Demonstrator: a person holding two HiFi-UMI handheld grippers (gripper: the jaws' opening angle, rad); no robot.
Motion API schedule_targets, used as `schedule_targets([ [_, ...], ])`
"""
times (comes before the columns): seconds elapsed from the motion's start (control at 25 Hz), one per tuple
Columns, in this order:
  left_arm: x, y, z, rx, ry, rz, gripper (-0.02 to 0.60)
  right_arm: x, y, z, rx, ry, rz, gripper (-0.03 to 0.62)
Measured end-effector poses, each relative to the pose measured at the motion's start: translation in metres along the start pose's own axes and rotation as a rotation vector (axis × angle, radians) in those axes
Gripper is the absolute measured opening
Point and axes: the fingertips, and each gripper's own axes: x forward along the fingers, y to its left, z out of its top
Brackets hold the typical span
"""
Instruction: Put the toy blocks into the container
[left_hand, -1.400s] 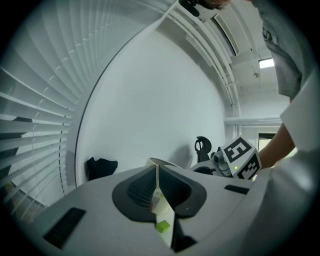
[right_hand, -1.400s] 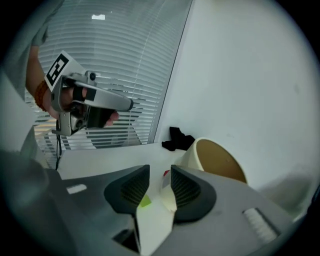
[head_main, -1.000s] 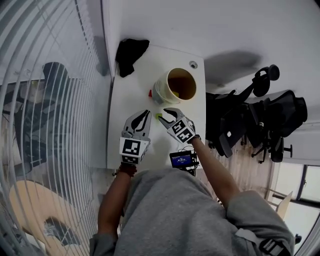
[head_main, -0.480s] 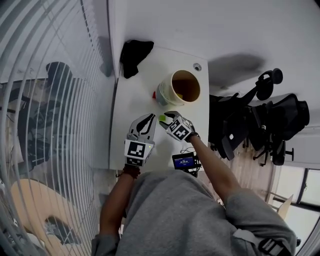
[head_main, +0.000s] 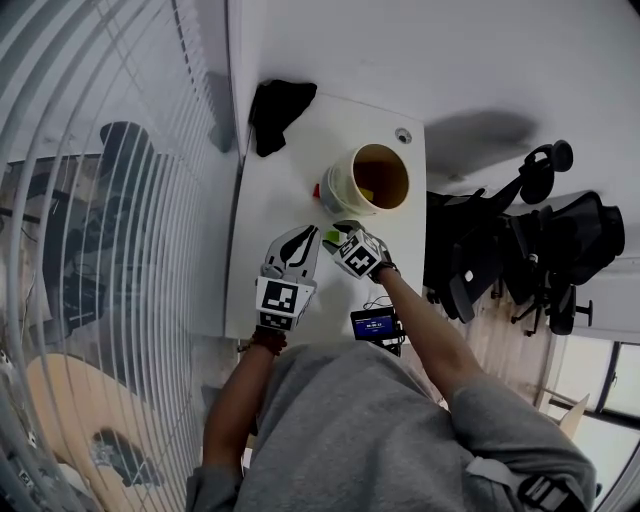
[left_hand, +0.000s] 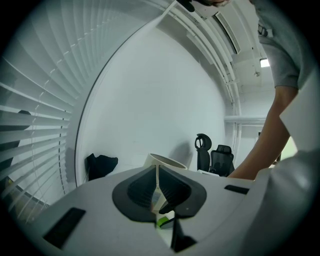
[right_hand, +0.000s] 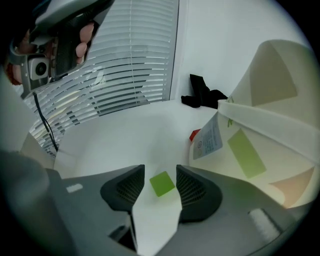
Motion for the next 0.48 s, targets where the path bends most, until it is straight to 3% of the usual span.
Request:
schedule_targets([
  [0.24, -0.001, 0.004, 0.003, 0.009, 0.000, 0.003, 0.024, 0.005, 0.001, -0.005, 0.078, 0.031, 0.029, 0.221],
  [0.48, -0.003, 0.000, 0.013, 0.014, 0.004, 0.006, 0.023, 0.002, 0.005, -0.008, 0.069, 0.063, 0.028, 0.221],
])
